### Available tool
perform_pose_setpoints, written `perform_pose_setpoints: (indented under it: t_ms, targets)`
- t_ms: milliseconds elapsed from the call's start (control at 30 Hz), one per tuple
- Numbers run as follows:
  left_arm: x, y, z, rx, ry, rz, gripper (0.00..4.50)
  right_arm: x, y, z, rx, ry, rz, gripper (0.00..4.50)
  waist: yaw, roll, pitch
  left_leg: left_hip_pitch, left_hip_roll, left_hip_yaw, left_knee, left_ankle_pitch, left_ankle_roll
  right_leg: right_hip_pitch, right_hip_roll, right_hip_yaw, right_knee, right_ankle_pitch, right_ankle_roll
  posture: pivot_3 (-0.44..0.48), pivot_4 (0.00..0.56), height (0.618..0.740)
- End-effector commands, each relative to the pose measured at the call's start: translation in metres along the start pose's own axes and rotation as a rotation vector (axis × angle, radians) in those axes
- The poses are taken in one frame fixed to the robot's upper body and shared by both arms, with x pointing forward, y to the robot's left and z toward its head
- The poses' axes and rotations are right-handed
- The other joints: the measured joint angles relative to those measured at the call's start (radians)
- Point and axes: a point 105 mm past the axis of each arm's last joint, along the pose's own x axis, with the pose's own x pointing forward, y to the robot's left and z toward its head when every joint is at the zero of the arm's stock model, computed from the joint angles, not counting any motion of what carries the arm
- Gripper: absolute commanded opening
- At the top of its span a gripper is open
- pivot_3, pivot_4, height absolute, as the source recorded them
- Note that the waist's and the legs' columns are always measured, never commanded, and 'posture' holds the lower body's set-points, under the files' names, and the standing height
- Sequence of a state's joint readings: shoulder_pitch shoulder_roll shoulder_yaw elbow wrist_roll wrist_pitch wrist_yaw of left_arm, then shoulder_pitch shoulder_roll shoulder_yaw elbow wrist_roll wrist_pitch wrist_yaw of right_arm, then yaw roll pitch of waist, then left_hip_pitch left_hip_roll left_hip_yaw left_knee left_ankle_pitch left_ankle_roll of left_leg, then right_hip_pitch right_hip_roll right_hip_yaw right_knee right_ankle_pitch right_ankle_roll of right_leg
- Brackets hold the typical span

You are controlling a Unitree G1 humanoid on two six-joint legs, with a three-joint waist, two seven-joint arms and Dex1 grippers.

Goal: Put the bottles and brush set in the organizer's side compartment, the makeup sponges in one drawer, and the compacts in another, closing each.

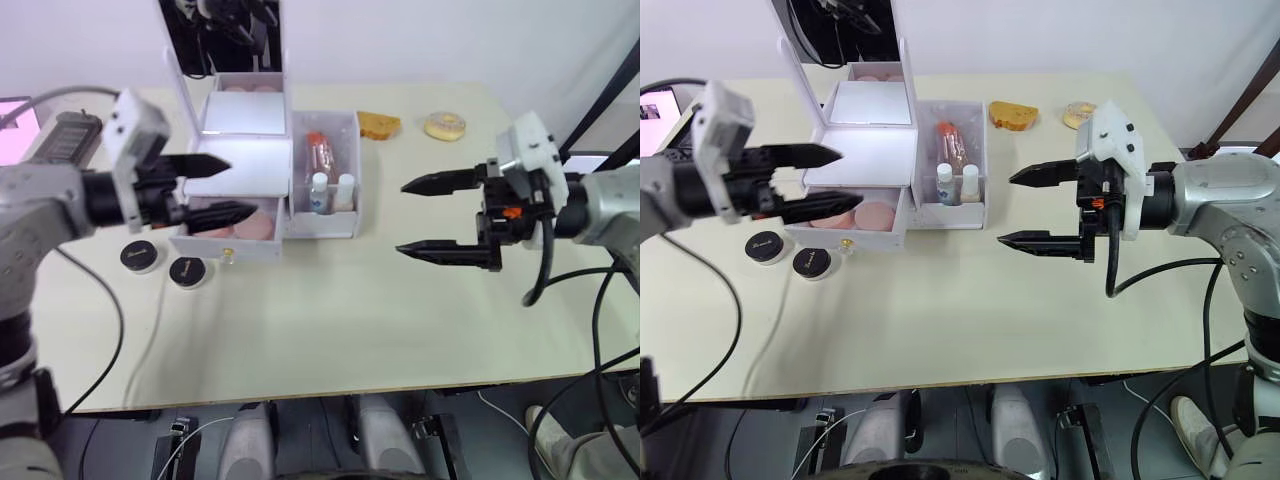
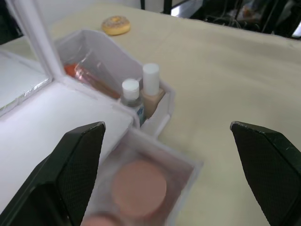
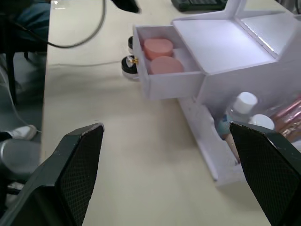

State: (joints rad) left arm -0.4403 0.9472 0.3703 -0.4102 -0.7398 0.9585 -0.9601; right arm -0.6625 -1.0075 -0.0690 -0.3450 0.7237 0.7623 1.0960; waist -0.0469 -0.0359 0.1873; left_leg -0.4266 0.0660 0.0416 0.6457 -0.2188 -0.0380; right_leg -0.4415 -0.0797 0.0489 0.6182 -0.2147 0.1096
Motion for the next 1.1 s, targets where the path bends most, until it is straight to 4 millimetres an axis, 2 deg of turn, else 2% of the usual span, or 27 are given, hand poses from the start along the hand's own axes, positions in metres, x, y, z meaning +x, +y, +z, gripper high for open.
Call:
perform_pose_setpoints:
  t_ms: [33,133,267,400,500,533,700,733,900,1100]
  targets:
    - [-0.021,0.000,0.003,0.082,-0.040,0.075,4.48,-0.004,-0.013,0.008,-0.087,0.012,-0.043,4.50,0.003,0.000,0.000,0.000,0.000,0.000,0.000,0.000,0.000,0.000,0.000,0.000,0.000,0.000,0.000,0.000,0.150,0.738]
    - [-0.034,-0.006,-0.029,0.058,0.008,0.174,4.48,-0.002,-0.022,0.005,-0.098,0.028,-0.052,4.50,0.002,0.000,0.000,0.000,0.000,0.001,0.001,0.000,0.000,0.001,-0.001,0.000,-0.001,0.001,-0.001,0.000,0.150,0.738]
    - [-0.045,-0.021,-0.049,-0.010,-0.059,0.274,4.48,0.004,-0.026,0.005,-0.100,0.026,-0.039,4.50,0.004,-0.001,0.000,-0.001,0.000,0.003,0.001,0.000,0.000,0.001,-0.002,0.001,-0.004,0.001,-0.003,0.000,0.150,0.738]
    - [-0.047,-0.029,-0.074,-0.033,-0.036,0.338,4.48,0.009,-0.028,0.005,-0.108,0.027,-0.025,4.50,0.006,-0.001,0.000,-0.001,0.000,0.002,0.000,0.000,0.000,0.001,-0.002,0.000,-0.004,0.001,-0.003,0.000,0.150,0.738]
    - [-0.044,-0.026,-0.083,-0.064,-0.065,0.394,3.70,0.012,-0.030,0.007,-0.114,0.023,-0.019,4.50,0.004,-0.001,0.000,0.000,0.000,0.002,0.001,0.000,0.000,0.001,-0.002,0.000,-0.004,0.002,-0.004,0.000,0.150,0.738]
    - [-0.041,-0.027,-0.084,-0.070,-0.078,0.398,3.27,0.013,-0.029,0.008,-0.115,0.021,-0.015,4.50,0.003,0.000,0.000,0.000,0.000,0.002,0.001,0.000,0.000,0.001,-0.002,0.000,-0.004,0.002,-0.004,0.000,0.150,0.738]
    - [-0.028,-0.029,-0.092,-0.097,-0.115,0.407,0.72,0.013,-0.028,0.012,-0.118,0.019,-0.013,4.50,0.003,-0.001,0.000,0.000,0.000,0.003,0.002,0.000,0.000,0.001,-0.002,0.001,-0.004,0.003,-0.005,0.000,0.150,0.738]
    - [-0.026,-0.029,-0.093,-0.101,-0.121,0.403,0.10,0.013,-0.027,0.013,-0.118,0.020,-0.014,4.50,0.003,0.000,0.000,0.000,0.000,0.003,0.001,0.000,0.000,0.001,-0.002,0.000,-0.004,0.003,-0.005,0.000,0.150,0.738]
    - [-0.018,-0.022,-0.097,-0.109,-0.131,0.419,0.10,0.010,-0.025,0.015,-0.116,0.024,-0.026,4.50,0.003,0.000,0.000,0.000,0.000,0.002,0.000,0.000,0.000,0.001,-0.001,0.000,-0.004,0.003,-0.005,0.000,0.150,0.738]
    - [0.002,-0.013,-0.094,-0.100,-0.158,0.392,0.10,0.008,-0.023,0.016,-0.111,0.029,-0.035,4.50,0.004,0.000,0.000,0.000,0.000,0.003,0.001,0.000,0.000,0.001,-0.001,0.001,-0.004,0.003,-0.005,0.000,0.150,0.738]
